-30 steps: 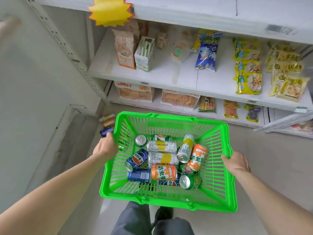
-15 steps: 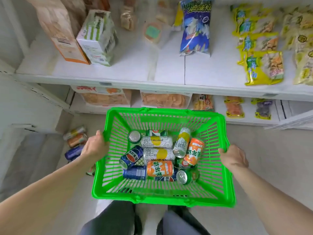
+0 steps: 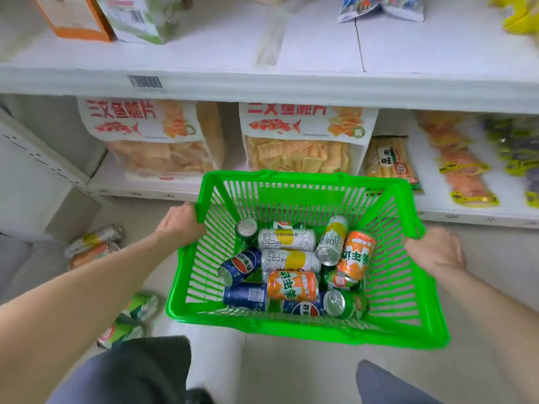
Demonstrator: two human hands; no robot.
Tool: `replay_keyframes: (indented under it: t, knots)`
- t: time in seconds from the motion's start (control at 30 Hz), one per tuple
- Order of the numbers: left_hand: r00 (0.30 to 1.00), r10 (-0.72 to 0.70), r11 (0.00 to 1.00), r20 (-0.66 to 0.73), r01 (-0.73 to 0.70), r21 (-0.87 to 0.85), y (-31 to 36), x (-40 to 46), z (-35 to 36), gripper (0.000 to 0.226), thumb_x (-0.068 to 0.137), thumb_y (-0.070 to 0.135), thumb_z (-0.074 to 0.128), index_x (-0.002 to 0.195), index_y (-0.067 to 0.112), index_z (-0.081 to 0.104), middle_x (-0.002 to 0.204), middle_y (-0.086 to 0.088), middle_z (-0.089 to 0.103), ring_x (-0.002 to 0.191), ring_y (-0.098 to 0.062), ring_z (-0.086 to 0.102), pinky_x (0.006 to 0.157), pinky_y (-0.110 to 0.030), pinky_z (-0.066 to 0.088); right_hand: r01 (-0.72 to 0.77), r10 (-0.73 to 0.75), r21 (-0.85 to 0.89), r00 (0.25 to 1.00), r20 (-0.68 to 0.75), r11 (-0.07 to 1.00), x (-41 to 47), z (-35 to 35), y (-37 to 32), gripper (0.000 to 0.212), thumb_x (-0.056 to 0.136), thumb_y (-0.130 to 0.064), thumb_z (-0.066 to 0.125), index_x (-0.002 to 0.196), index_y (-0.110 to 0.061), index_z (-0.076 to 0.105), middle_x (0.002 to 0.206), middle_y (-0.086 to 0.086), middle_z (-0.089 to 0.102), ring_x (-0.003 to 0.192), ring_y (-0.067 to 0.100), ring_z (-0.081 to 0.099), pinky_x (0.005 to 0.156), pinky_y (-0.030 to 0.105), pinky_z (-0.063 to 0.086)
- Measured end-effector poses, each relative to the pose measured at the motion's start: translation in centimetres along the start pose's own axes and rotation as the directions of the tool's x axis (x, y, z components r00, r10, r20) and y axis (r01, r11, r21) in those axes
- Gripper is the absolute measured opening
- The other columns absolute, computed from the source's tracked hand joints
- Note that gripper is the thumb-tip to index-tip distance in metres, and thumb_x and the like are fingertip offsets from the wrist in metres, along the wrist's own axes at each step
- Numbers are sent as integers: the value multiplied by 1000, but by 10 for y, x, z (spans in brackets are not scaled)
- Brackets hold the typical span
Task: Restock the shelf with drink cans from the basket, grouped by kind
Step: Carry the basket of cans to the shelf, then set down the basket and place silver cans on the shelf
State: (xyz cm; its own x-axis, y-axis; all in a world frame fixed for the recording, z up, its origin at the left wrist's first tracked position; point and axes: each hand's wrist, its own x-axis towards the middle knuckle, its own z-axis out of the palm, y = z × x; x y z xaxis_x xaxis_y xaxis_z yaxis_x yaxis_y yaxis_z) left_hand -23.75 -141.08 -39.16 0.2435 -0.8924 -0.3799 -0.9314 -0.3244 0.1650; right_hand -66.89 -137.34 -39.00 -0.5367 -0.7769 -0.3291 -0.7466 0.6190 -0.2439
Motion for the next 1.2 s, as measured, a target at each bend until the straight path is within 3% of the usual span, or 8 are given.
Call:
replay_keyframes:
  t: [0.13, 0.27, 0.4, 0.63, 0.73, 0.8, 1.03, 1.2]
  knots:
    - [1000, 19, 999, -19, -18, 39, 1, 16, 12, 15, 84, 17, 56, 92, 7, 49, 83, -9, 57, 75, -26, 54, 64, -31, 46, 36, -35, 22, 999, -1, 999, 12, 15, -6, 31, 74, -37, 61, 69, -7, 54, 108, 29, 66, 104, 41, 63, 85, 40, 51]
    - [998, 40, 997, -47, -36, 72, 3, 28, 12, 19, 84, 20, 56, 95, 5, 51, 88, -14, 56, 80, -30, 55, 68, -33, 48, 34, -32, 33, 998, -60, 999, 22, 23, -8, 35, 75, -25, 62, 96, 2, 66, 113, 30, 64, 109, 42, 61, 87, 41, 50]
    - [999, 44, 997, -9, -43, 71, 4, 21, 14, 15, 85, 16, 56, 91, 3, 53, 82, -12, 56, 76, -28, 56, 63, -33, 46, 57, -54, 35, 995, -83, 998, 19, 27, -3, 13, 78, -18, 64, 82, -7, 58, 112, 29, 64, 107, 42, 61, 87, 41, 50]
    - [997, 65, 985, -30, -60, 159, 10, 26, 14, 41, 86, 26, 57, 116, 3, 43, 95, -9, 52, 96, -30, 55, 73, -37, 48, 100, -102, -15, 979, -175, 995, 23, 34, -1, 48, 84, -35, 71, 118, -5, 56, 123, 26, 59, 116, 41, 56, 92, 45, 46]
    - [926, 254, 945, -280, -176, 274, 28, 26, 20, 54, 82, 32, 66, 121, 4, 41, 127, -16, 38, 119, -35, 36, 96, -46, 40, 359, -365, -88, 852, -376, 929, 24, 43, -12, 74, 75, -36, 80, 132, -5, 44, 134, 21, 46, 126, 37, 40, 101, 48, 37]
    - [869, 399, 888, -293, -285, 361, 47, 26, 20, 54, 82, 35, 66, 122, 7, 43, 131, -13, 36, 120, -32, 33, 102, -45, 37, 515, -545, -191, 735, -403, 836, 22, 53, -24, 77, 72, -38, 82, 134, -7, 47, 140, 17, 43, 130, 35, 37, 106, 48, 32]
    - [874, 470, 846, 122, -485, 219, 98, 26, 53, 57, 94, 50, 46, 137, 12, 41, 141, -13, 36, 137, -33, 24, 115, -49, 24, 773, -745, -234, 633, 212, 590, 13, 112, -49, 97, 68, -51, 81, 149, -29, 33, 157, -5, 29, 144, 18, 25, 118, 43, 24]
    - [839, 487, 830, 242, -531, 173, 102, 19, 80, 52, 95, 52, 43, 130, 14, 48, 140, -13, 39, 136, -34, 27, 115, -52, 22, 779, -715, -285, 627, 311, 559, 18, 130, -55, 95, 71, -41, 82, 150, -29, 33, 160, -5, 27, 145, 21, 30, 117, 44, 25]
